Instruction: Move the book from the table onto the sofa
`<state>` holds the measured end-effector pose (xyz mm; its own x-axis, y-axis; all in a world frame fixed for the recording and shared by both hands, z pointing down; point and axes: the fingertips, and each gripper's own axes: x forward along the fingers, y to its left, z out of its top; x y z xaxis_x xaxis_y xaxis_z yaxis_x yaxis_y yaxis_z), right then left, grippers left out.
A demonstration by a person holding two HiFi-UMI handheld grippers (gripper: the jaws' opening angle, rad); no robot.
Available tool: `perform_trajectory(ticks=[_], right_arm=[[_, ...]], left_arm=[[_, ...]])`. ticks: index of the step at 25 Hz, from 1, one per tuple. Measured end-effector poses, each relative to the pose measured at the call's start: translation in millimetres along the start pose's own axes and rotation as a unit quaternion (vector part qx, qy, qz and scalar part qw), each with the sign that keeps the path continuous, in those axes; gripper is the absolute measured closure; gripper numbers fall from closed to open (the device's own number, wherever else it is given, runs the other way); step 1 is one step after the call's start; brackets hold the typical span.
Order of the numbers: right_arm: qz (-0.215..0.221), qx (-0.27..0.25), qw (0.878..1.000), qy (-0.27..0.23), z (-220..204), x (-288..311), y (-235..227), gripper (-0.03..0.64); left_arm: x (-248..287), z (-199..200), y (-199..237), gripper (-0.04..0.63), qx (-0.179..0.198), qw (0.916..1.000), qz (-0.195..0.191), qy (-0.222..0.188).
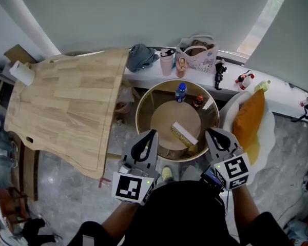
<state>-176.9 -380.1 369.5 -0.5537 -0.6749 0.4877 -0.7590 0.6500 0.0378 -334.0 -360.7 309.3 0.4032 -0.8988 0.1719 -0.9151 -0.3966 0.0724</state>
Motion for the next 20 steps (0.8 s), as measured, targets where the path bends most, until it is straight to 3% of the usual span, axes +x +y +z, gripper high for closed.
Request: perform_trajectory(ticks=[4, 5, 7, 10, 13, 20], right_arm=[[0.023, -0.003, 0.999, 0.036, -22, 32, -12, 0.606], [0.03, -0.003, 0.998, 0.049, -30, 42, -15, 0.592], [0.048, -0.003, 0.996, 0.077, -46, 58, -18, 0.492], [0.077, -0.002, 0.991, 0.109, -64, 83, -17, 0.475], [0.116, -0.005, 0.982, 0.148, -86, 106, -8, 0.403], [0.172, -0.024, 0.955, 0.239, -144, 150, 9, 0.343]], left_arm=[[13, -1, 13, 0.591, -0.006, 0.9994, 0.03, 0.019], [17, -2, 16, 0.591, -0.007, 0.9991, 0.035, 0.024], [22, -5, 20, 0.591, -0.009, 0.9987, 0.042, 0.026], [29, -8, 29, 0.591, -0.01, 0.9977, 0.059, 0.03], [33, -15, 36, 0.591, -0.014, 0.9955, 0.082, 0.045], [44, -25, 45, 0.591, -0.019, 0.9907, 0.116, 0.069]])
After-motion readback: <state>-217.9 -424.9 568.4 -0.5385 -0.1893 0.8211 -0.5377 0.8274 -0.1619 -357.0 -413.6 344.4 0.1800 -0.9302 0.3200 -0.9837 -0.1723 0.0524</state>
